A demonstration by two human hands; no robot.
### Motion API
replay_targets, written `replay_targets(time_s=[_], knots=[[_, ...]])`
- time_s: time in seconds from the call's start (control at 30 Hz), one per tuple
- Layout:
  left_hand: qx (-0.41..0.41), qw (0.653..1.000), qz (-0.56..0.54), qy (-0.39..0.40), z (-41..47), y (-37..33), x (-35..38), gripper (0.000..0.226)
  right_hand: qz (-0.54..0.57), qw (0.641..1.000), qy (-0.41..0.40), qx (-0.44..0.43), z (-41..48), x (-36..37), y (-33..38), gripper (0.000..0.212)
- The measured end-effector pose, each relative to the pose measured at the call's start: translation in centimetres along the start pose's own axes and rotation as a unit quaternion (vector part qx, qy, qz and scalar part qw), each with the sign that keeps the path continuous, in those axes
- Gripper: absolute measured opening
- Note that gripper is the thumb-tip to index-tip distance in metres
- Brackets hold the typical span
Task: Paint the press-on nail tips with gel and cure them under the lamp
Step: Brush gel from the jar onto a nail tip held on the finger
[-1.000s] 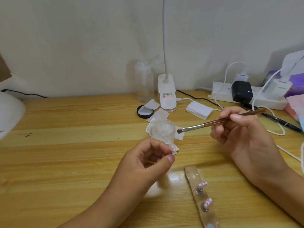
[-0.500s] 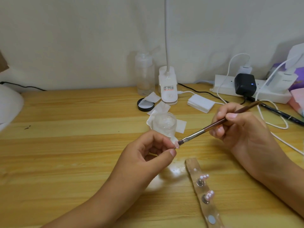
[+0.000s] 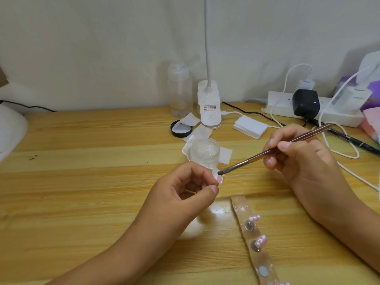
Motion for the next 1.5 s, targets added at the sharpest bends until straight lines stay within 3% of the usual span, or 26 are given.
replay_targets(time_s=[0.2,0.47,0.73,0.93,1.13,1.27,1.5], knots=[[0.004,1.000,0.002,-0.006,-0.07,-0.19,0.15,0.010,0.076,0.996,-0.030,0.028,0.33,-0.47,-0.09,0.025],[0.001,1.000,0.006,-0.002,-0.08,-0.29,0.30,0.012,0.040,0.998,0.024,0.030,-0.09,0.26,-0.03,0.024],[0.004,1.000,0.005,0.006,-0.13,-0.23,0.27,0.009,0.030,0.998,-0.044,0.039,0.33,-0.41,-0.43,0.025],[0.007,1.000,0.007,0.008,-0.14,-0.31,0.23,0.010,0.027,0.999,0.007,0.039,0.02,0.17,-0.22,0.024],[0.003,1.000,0.005,0.011,-0.16,-0.18,0.28,0.009,0.037,0.998,-0.031,0.027,0.18,-0.04,-0.08,0.025],[0.008,1.000,0.012,0.013,-0.23,-0.21,0.18,0.009,0.028,0.999,0.015,0.030,-0.05,0.34,-0.05,0.025],[-0.001,1.000,0.014,0.005,-0.14,-0.02,0.05,0.014,0.052,0.998,-0.026,0.028,0.23,-0.03,-0.03,0.024]])
Point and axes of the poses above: each hand's wrist, its own z-axis towards the middle knuckle, its own x-axis out of the palm, y = z × x, the point moved 4 cm from there along z, towards the middle knuckle, and after that the axes turned 1 degree about -x, right-handed, at the moved point
